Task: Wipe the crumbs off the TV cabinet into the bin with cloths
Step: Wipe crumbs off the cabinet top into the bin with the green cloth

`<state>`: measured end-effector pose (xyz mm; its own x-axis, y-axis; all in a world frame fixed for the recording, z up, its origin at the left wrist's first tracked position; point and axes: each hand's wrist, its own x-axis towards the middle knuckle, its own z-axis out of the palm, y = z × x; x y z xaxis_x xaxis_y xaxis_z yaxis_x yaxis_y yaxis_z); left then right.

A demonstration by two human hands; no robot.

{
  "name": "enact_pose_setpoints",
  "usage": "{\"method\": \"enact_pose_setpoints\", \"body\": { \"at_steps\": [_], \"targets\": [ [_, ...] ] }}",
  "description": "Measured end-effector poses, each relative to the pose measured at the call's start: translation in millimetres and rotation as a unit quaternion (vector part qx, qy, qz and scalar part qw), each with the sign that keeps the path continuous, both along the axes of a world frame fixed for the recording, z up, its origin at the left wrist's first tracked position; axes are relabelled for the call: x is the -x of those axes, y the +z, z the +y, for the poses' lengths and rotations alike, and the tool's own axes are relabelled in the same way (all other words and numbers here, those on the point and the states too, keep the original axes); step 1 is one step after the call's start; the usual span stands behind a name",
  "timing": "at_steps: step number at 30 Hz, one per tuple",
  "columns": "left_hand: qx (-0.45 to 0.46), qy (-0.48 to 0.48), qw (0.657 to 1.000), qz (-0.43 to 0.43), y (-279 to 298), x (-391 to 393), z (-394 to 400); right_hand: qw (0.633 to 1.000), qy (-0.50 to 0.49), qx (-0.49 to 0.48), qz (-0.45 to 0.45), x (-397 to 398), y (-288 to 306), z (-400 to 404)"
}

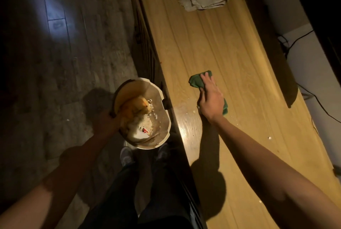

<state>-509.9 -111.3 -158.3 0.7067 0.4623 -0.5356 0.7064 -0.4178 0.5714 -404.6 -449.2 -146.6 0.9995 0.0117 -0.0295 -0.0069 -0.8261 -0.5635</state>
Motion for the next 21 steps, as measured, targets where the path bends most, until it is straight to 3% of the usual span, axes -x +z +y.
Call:
{"method": "enact_pose_setpoints", "body": {
  "at_steps": [9, 13, 21],
  "targets": [
    [0.093, 0.024, 0.995, -0.009, 15, 8, 5, 0.999, 0.032, -0.032, 0.018, 66, 5, 129],
    [0.097, 0.024, 0.995, -0.002, 19, 13, 9, 0.98, 0.083, -0.126, 0.127, 122, -6, 182],
    [0.072, -0.031, 0.997, -0.003, 25, 25, 15, 0.976, 0.033, -0.156, 0.146, 137, -10, 182]
  ]
}}
